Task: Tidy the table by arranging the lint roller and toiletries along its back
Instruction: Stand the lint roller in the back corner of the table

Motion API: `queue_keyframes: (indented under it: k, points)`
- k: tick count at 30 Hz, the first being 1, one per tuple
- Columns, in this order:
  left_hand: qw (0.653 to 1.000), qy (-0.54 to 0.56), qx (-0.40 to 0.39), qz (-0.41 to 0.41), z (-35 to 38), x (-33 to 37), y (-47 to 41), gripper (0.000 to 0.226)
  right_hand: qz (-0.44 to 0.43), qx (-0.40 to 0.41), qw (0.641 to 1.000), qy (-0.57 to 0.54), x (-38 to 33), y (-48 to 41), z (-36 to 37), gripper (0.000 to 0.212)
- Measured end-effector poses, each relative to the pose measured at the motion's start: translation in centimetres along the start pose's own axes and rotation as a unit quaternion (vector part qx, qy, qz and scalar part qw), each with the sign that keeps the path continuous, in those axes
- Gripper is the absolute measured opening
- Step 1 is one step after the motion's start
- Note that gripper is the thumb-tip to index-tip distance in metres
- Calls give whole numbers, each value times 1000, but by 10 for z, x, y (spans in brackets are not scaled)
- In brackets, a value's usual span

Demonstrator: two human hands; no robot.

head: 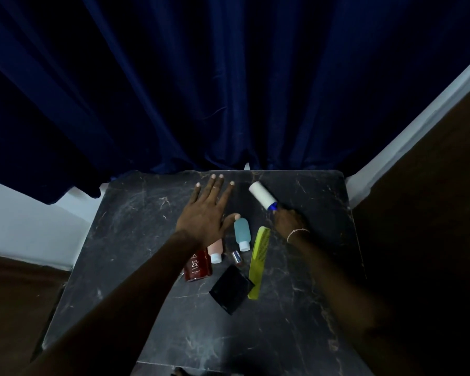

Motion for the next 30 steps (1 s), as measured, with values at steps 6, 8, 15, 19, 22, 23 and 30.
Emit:
queue_keyframes:
  k: [6, 8, 15, 19, 22, 23, 30]
  points:
    - [1000, -13, 4, -8, 1, -11, 3, 84, 90, 113, 981, -126, 44, -17, -45, 35]
    - [1000, -17, 2, -10, 1, -14, 4, 84, 119, 151, 969, -156, 62, -18, -60, 36]
    - [1000, -22, 6, -21, 1, -22, 8, 83, 170, 199, 924, -279, 111, -19, -79, 42]
    - [999, -27, -7, -18, 3, -21, 9, 84, 138, 187, 961, -150, 94, -19, -79, 38]
    - [999, -23, -20, -18, 4, -19, 8, 84, 83, 120, 986, -86, 59, -17, -62, 34]
    - [999, -20, -23, -17, 4, -18, 8, 84, 70, 86, 991, -69, 47, -16, -51, 34]
    - [1000, -20, -11, -4, 1, -10, 3, 87, -93, -57, 988, 109, -24, 7, 16, 40]
Point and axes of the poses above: each hand's wrist, its own y-axis away from the middle knuckle, its own z-axis out of the palm, x = y × z, the point moved 7 cm from there along -y, towards the middle knuckle, and after that the axes turned 15 degrees about -y, right-handed, at the moved point
